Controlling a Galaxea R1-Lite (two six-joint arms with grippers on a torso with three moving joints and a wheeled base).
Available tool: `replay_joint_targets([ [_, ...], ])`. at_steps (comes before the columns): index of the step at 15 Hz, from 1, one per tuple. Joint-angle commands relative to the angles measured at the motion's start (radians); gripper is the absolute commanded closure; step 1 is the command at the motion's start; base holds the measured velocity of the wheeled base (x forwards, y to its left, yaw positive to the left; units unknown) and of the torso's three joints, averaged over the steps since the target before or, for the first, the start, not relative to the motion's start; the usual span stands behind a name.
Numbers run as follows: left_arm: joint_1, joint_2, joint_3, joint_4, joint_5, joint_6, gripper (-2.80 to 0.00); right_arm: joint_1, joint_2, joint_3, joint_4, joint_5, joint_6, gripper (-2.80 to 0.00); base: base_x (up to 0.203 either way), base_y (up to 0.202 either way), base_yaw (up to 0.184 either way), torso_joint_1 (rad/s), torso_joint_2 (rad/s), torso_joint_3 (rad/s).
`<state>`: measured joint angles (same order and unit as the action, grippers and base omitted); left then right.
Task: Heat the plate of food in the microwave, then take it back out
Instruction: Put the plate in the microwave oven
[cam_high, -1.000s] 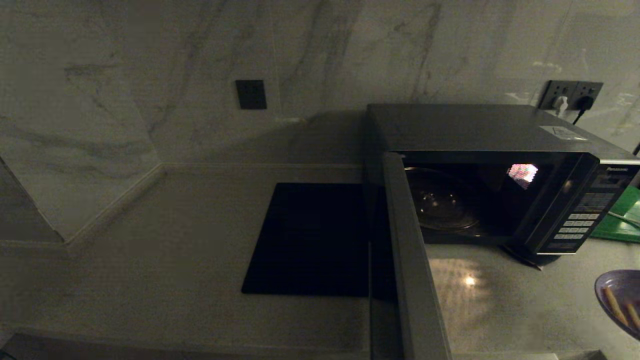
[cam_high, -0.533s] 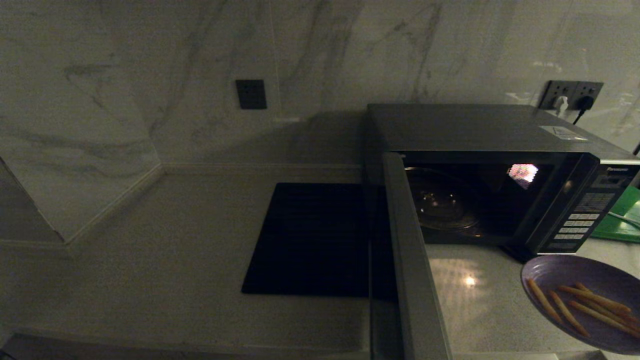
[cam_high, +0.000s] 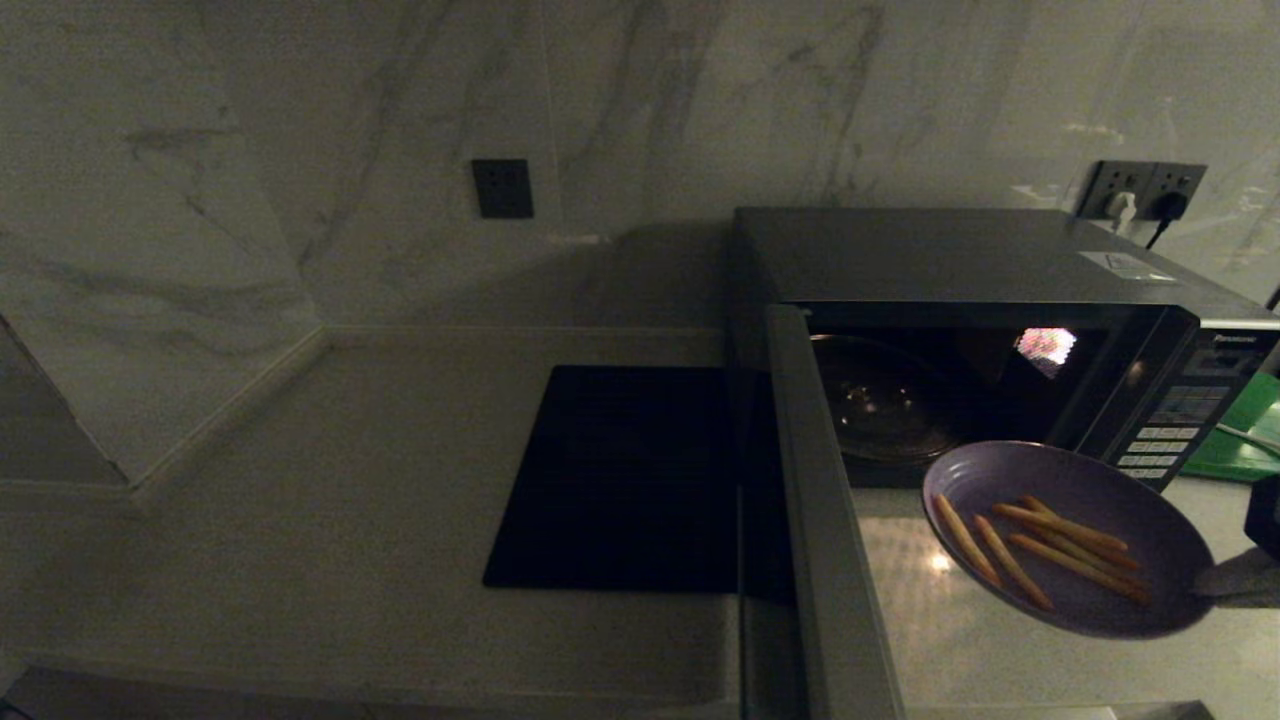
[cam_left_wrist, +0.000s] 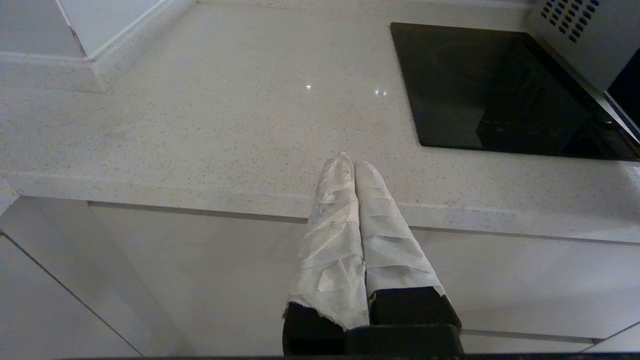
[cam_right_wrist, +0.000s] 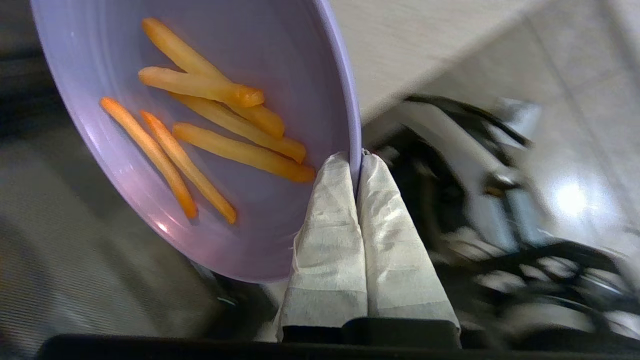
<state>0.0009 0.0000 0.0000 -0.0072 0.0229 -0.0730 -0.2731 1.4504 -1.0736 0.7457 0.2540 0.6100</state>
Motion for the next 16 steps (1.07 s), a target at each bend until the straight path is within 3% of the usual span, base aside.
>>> replay_joint_targets([
  [1, 0.001, 0.002, 0.0, 0.0, 0.0, -0.001, 0.0, 0.152, 0.007, -0.026, -0.036, -0.078, 0.208, 0.0, 0.0, 0.0, 0.0, 0.0, 0.0, 0.0],
  [3, 0.001, 0.002, 0.0, 0.0, 0.0, -0.001, 0.0, 0.264, 0.036, -0.042, -0.098, -0.199, 0.389, 0.0, 0.0, 0.0, 0.0, 0.0, 0.0, 0.0],
  [5, 0.001, 0.001, 0.0, 0.0, 0.0, -0.001, 0.0, 0.317, 0.098, -0.087, -0.129, -0.3, 0.508, 0.0, 0.0, 0.0, 0.0, 0.0, 0.0, 0.0],
  [10, 0.001, 0.002, 0.0, 0.0, 0.0, -0.001, 0.0, 0.333, 0.25, -0.249, -0.073, -0.352, 0.722, 0.0, 0.0, 0.0, 0.0, 0.0, 0.0, 0.0],
  [12, 0.001, 0.0, 0.0, 0.0, 0.0, -0.001, 0.0, 0.336, 0.28, -0.29, -0.004, -0.352, 0.755, 0.0, 0.0, 0.0, 0.0, 0.0, 0.0, 0.0],
  [16, 0.001, 0.001, 0.0, 0.0, 0.0, -0.001, 0.0, 0.338, 0.313, -0.334, 0.0, -0.356, 0.749, 0.0, 0.0, 0.0, 0.0, 0.0, 0.0, 0.0],
])
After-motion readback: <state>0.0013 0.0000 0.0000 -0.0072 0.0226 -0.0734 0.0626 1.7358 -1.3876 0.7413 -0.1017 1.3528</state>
